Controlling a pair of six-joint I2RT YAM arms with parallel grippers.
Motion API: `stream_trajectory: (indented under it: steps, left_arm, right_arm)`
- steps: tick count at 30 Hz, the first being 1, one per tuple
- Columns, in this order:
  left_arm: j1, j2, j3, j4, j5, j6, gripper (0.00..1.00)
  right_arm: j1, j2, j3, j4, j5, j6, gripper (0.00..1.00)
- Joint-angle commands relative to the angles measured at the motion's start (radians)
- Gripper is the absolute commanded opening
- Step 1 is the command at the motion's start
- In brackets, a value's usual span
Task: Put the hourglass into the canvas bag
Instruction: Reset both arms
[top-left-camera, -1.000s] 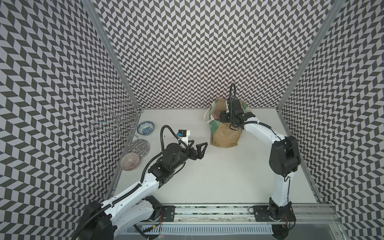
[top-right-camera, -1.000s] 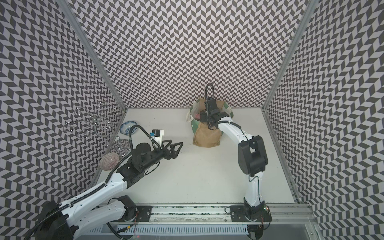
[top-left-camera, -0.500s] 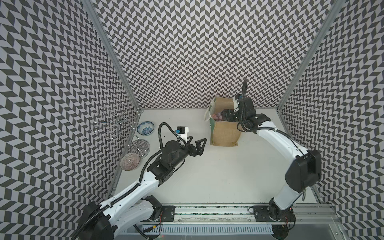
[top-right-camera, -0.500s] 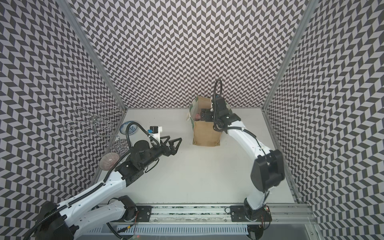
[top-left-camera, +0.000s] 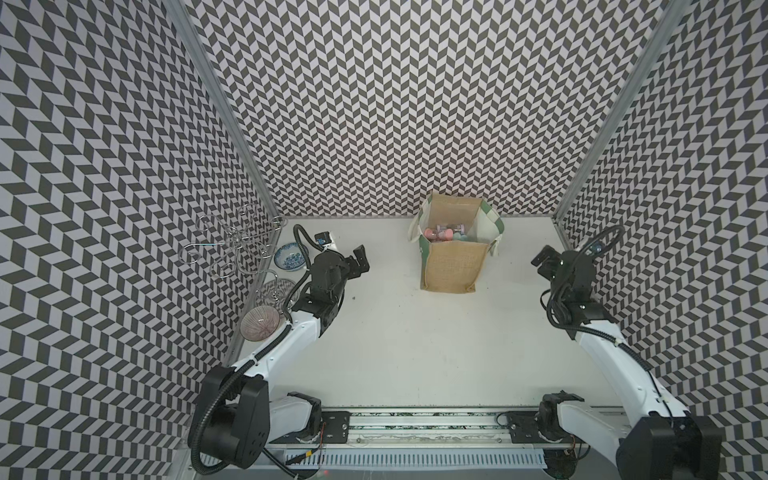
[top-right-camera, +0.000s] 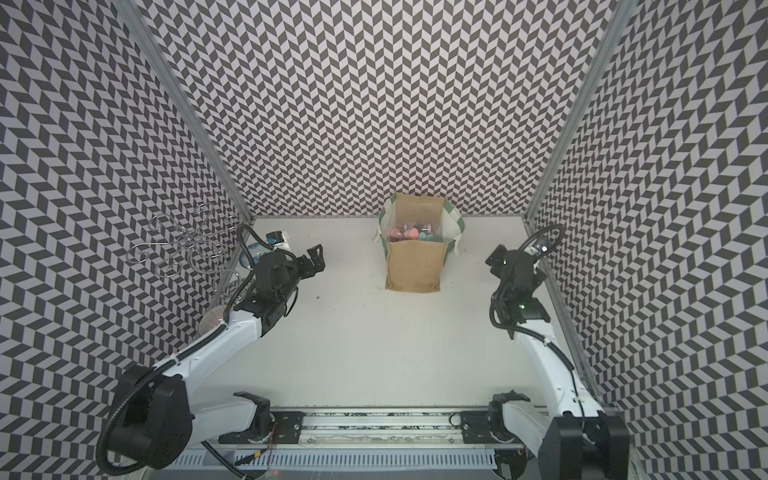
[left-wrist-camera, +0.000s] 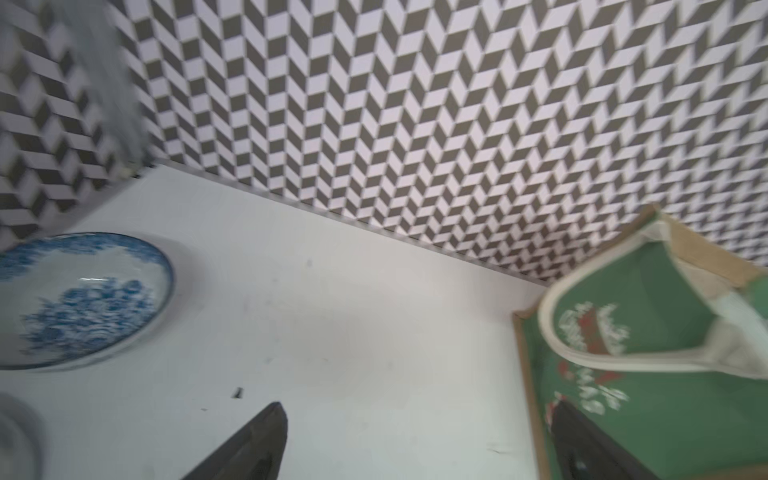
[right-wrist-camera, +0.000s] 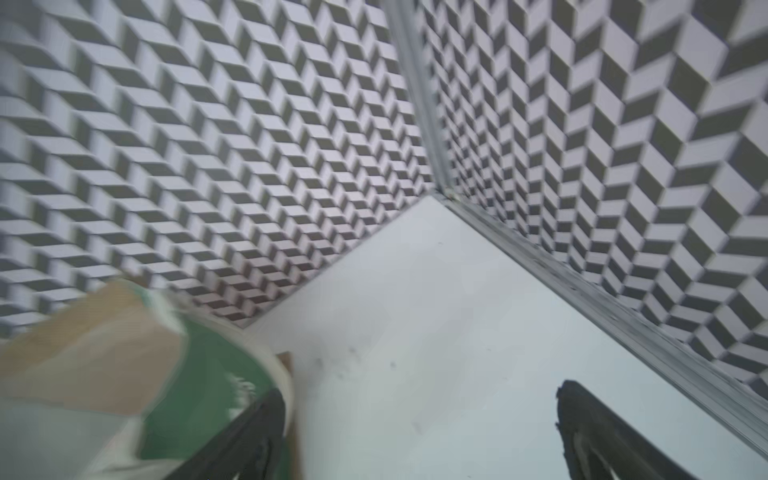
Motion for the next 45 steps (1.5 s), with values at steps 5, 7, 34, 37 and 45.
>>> stream_trajectory:
  steps: [5,7,34,37,45]
  left_arm:
    - [0.075,0.039,-0.180,0.279,-0.149,0.280,0.99]
    - [0.085,0.059,-0.239,0.367,-0.152,0.315,0.99]
    - [0.255,0.275,-0.466,0.994,0.192,0.386,0.99]
    - [0.250,0.274,-0.469,0.998,0.182,0.389,0.99]
    - [0.244,0.274,-0.463,0.988,0.176,0.397,0.99]
  right_arm:
    - [-0.009,0.099,-0.300,0.475,0.044,-0.091,0.99]
    - [-0.006,0.196,-0.313,0.571,-0.005,-0.116,0.99]
    - [0.031,0.480,-0.384,1.249,-0.402,-0.448,0.99]
    - [0.031,0.471,-0.374,1.213,-0.408,-0.448,0.99]
    - [0.031,0.480,-0.372,1.221,-0.438,-0.463,0.99]
